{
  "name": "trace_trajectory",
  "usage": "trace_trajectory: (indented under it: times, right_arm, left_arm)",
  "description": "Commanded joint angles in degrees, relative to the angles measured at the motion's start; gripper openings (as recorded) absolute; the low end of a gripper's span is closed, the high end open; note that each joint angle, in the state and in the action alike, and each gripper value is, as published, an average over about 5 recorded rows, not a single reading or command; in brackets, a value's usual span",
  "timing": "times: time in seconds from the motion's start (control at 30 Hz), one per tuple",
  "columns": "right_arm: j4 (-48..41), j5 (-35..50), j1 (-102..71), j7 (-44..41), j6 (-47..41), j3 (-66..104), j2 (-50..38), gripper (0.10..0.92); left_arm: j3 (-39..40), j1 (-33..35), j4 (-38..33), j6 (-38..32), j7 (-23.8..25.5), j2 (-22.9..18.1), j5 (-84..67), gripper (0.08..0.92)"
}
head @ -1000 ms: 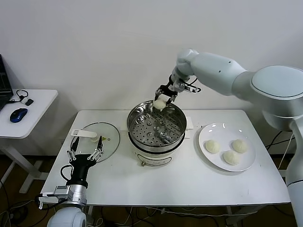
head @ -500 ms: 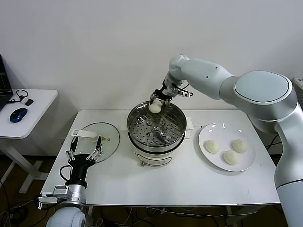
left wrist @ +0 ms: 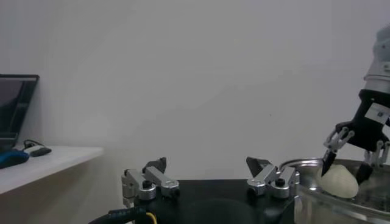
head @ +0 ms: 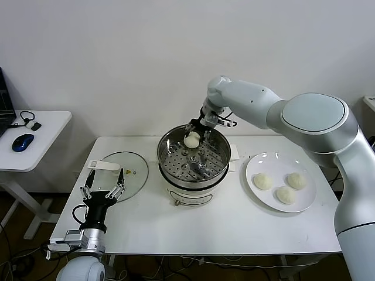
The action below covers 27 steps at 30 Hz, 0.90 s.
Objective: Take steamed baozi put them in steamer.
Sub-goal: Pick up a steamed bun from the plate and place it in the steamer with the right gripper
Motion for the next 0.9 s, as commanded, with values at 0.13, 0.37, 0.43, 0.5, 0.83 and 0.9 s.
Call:
trace_trajectory:
  times: [0.13, 0.37, 0.43, 0.5, 0.83, 0.9]
  right_arm:
    - [-0.20, 2.26, -0.24, -0.93, 2.81, -1.43, 0.33, 0.622]
    - [0.14, 3.37, -0.07, -1.17, 2.81, -1.89, 0.32, 0.698]
    - [0.25, 3.67, -0.02, -1.11, 2.81, -2.00, 0.33, 0.738]
    - [0.33, 3.89, 0.05, -1.01, 2.81, -2.04, 0.33, 0.778]
    - [3.96, 6.32, 3.49, -1.03, 2.81, -3.98, -0.74, 0.823]
    - [5.99, 8.76, 5.56, -1.61, 2.81, -5.63, -1.48, 0.823]
  left_arm:
    - [0.03, -0.24, 0.21, 0.06, -0.01, -0.02, -0.06, 0.823]
    - [0.11, -0.20, 0.20, 0.13, -0.01, 0.00, -0.06, 0.823]
    - [0.12, -0.18, 0.17, 0.14, -0.01, 0.01, -0.05, 0.823]
    - [0.13, -0.15, 0.11, 0.15, 0.00, 0.03, -0.04, 0.823]
    - [0.21, 0.08, -0.42, 0.28, 0.00, 0.02, 0.05, 0.823]
    - [0.26, 0.20, -0.58, 0.32, 0.01, 0.02, 0.14, 0.823]
